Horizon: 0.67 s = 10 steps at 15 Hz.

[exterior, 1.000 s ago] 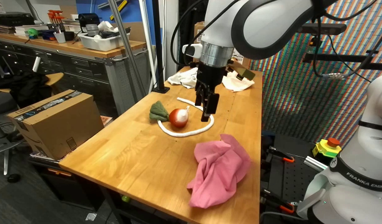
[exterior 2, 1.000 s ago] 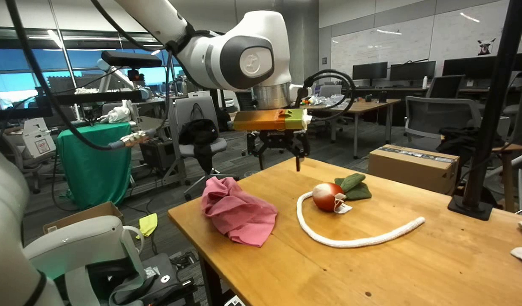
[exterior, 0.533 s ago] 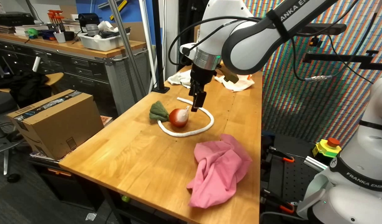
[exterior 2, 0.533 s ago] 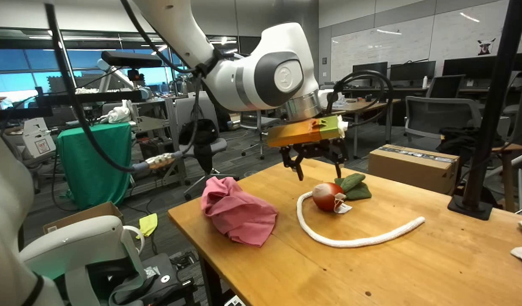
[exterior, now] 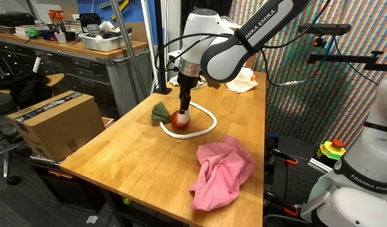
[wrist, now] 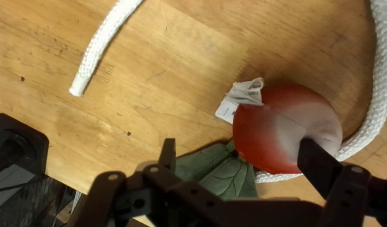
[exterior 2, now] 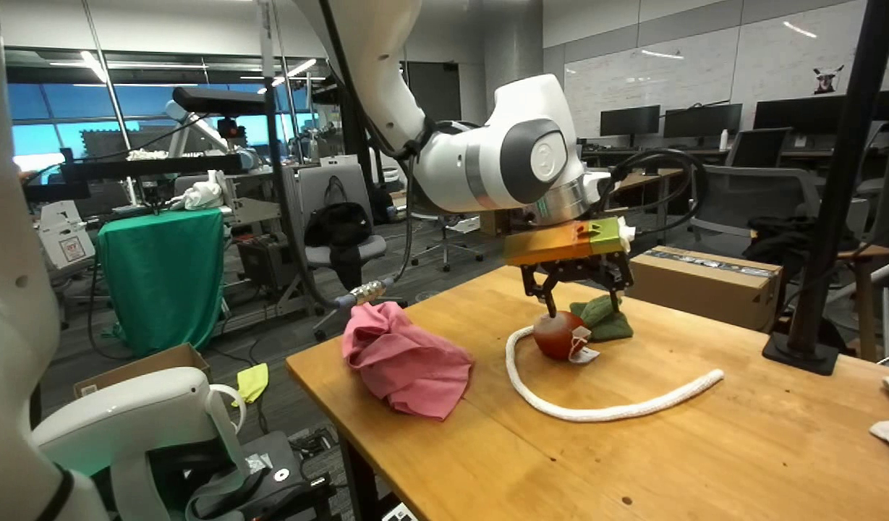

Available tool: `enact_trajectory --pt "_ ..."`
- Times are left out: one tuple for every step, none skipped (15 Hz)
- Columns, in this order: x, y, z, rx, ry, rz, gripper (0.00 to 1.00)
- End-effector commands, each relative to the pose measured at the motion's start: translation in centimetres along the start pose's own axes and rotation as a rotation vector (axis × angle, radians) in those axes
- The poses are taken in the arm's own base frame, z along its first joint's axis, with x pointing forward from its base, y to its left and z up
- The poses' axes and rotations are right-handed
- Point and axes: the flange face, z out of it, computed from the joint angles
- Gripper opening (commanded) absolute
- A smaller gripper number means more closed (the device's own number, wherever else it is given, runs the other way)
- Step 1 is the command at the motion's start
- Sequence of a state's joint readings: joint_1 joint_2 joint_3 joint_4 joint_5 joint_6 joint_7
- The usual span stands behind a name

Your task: Move the peach shirt and the white towel to the right then move the pink shirt to the left and move the turnip plushie towards you

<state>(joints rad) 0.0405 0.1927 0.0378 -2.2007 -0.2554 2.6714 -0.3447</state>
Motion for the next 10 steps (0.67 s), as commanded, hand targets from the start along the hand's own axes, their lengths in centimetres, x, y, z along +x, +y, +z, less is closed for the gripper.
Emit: enact_trajectory --pt "2.2 1.3 1.0 0.000 0.012 0.034 1.00" --pt "2.5 1.5 1.1 0.008 0.011 0.046 1.00" --pt "2.6 1.6 1.4 0.017 0.005 0.062 1.00" --pt "2.8 1.7 1.5 0.024 0.007 0.066 1.00" --pt "3.0 1.6 1.6 0.051 0.001 0.078 1.00" --pt "3.1 1.4 1.5 0.077 -0.002 0.099 1.00" --pt "3.2 1.2 1.4 0.108 -0.007 0.113 1.00" --pt "3.3 0.9 1.2 0.143 -0.016 0.132 1.00" --pt "3.4 0.4 0.8 0.184 -0.027 0.152 1.00" --pt "3.4 0.2 0.6 0.206 -0.041 0.173 1.00"
